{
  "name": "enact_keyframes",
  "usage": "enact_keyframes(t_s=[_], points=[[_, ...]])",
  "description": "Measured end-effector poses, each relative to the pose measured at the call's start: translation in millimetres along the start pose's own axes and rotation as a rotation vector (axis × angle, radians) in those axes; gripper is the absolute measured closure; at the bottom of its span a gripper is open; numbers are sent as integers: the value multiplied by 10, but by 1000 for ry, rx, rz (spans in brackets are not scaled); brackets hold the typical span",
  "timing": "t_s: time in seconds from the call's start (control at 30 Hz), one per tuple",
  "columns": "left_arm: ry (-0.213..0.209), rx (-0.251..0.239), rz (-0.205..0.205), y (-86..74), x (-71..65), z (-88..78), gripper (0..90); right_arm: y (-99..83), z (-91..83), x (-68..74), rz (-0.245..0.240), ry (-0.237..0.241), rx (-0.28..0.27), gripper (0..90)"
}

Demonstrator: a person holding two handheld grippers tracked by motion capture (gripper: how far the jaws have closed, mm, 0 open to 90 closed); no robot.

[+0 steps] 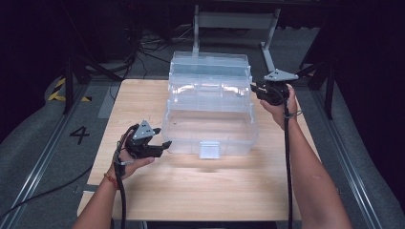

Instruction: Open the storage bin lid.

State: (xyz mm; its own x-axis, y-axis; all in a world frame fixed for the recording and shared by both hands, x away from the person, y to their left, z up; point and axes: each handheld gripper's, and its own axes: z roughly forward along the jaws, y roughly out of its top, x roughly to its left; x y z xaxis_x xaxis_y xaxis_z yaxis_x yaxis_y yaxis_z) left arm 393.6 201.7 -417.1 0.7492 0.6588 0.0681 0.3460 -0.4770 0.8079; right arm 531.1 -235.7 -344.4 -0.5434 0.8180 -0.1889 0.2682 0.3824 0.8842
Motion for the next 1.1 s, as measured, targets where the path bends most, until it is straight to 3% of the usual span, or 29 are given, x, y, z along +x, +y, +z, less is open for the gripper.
enact_keyframes(t_s=[0.47, 0.7, 1.1], points=[[11, 20, 16, 4, -24, -18, 370, -3, -173, 172, -74, 42, -4, 680], [24, 35, 34, 19, -46, -4, 365, -44, -276, 207, -84, 57, -4, 683], [42, 82, 78, 6, -76, -23, 354, -261, -516, 188, -103, 64, 20, 661]])
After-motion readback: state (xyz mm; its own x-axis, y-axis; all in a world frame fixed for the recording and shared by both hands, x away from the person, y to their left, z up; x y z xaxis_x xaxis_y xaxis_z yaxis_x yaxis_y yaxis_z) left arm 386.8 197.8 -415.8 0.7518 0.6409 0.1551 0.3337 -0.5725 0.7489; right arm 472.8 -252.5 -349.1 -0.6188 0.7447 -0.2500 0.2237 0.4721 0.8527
